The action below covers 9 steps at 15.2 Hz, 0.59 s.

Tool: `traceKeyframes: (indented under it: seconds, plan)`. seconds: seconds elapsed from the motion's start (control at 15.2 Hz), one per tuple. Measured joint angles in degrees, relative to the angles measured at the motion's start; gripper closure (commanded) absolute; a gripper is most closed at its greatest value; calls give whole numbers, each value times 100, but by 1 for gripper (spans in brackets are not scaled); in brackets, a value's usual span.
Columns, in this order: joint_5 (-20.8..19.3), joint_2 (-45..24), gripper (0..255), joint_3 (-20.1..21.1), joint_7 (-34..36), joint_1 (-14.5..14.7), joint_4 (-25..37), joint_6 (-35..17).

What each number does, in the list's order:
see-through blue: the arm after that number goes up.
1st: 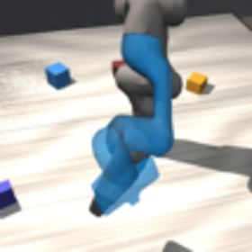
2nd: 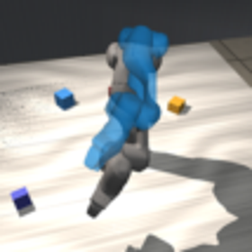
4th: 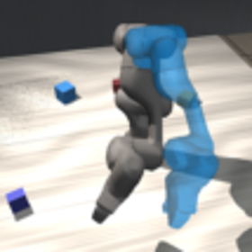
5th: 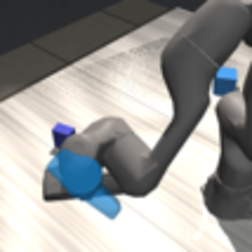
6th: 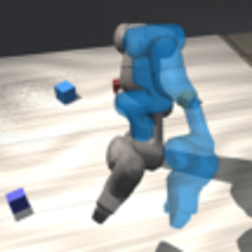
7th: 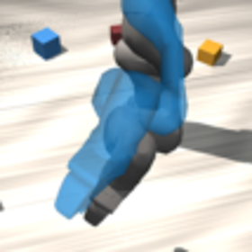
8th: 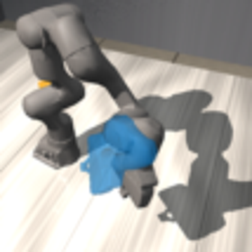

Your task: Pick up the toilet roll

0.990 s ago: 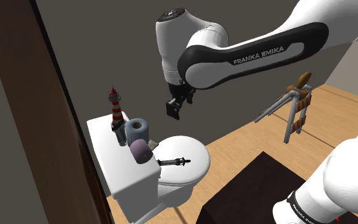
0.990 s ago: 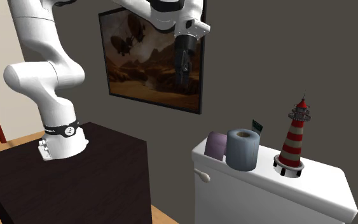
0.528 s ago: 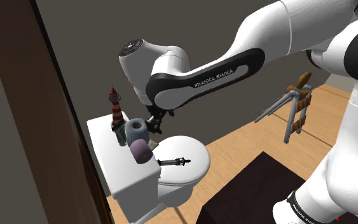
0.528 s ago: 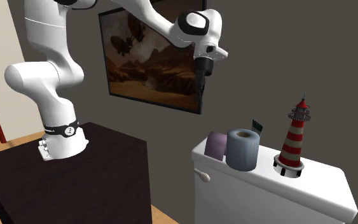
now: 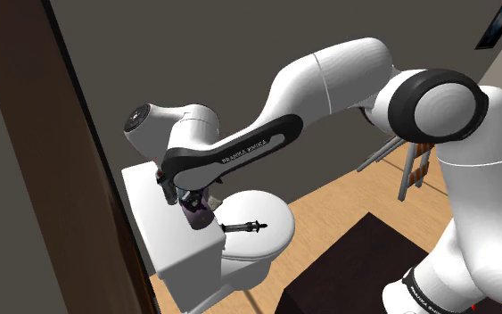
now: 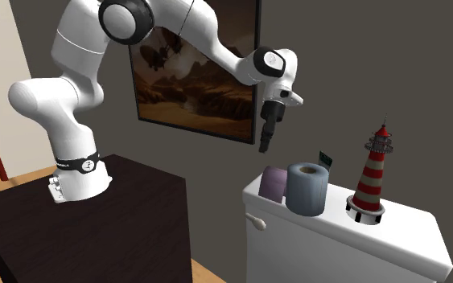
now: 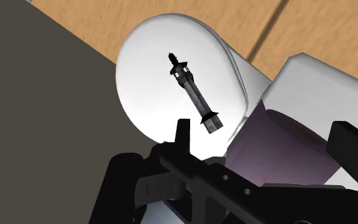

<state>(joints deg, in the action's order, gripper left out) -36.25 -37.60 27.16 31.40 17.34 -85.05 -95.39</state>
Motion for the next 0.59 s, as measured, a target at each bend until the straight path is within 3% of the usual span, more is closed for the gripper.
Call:
traceKeyframes:
  seconds: [0.26,0.59]
  plan:
    - [-217,-784,0,-159,-13,374,754,241]
    - [-305,-1084,0,-226,76,453,853,96]
